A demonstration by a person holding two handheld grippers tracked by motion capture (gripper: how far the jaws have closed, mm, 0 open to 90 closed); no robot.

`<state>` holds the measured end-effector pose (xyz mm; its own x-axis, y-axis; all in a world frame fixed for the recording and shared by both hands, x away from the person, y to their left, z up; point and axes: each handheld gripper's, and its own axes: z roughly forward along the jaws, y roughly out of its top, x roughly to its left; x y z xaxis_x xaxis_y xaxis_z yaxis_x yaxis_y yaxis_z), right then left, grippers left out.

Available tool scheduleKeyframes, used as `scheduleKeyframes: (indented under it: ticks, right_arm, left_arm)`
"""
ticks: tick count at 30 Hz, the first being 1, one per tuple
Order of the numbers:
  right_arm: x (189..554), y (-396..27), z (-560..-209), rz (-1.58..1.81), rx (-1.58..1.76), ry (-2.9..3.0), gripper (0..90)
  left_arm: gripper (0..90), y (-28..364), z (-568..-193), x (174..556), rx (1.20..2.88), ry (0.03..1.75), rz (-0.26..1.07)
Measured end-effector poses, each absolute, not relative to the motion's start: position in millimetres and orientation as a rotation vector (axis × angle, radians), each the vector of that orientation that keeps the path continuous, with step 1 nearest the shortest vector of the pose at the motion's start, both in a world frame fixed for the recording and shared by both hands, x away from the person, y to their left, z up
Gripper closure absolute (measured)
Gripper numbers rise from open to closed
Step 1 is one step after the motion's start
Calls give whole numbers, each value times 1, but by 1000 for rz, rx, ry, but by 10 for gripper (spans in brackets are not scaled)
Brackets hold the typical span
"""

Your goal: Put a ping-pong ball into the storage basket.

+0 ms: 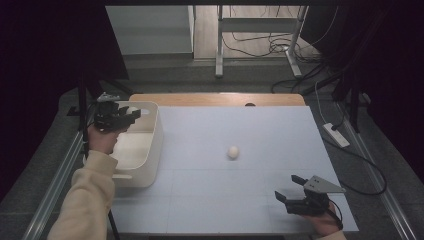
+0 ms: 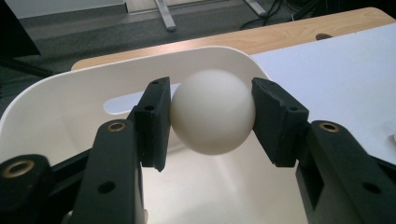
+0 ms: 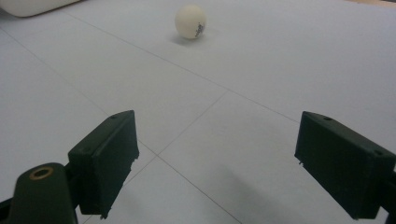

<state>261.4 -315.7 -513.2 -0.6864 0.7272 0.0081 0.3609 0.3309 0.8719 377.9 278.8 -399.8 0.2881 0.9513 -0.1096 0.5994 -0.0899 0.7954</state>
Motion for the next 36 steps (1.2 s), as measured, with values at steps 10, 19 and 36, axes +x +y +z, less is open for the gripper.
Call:
scheduleKeyframes:
  ticks: [10,19,36]
  right_arm:
    - [262,-315,-513,1298,961,2219,132]
    - [261,-315,-513,1299,961,2219,131]
    - [261,-316,-513,1301,967,2214,131]
  left_arm:
    - [201,273,-396,374,1772,1396,593]
    - [147,266,-389,368,1763,1326,543]
    - [128,240,-375,346,1762,1130,452]
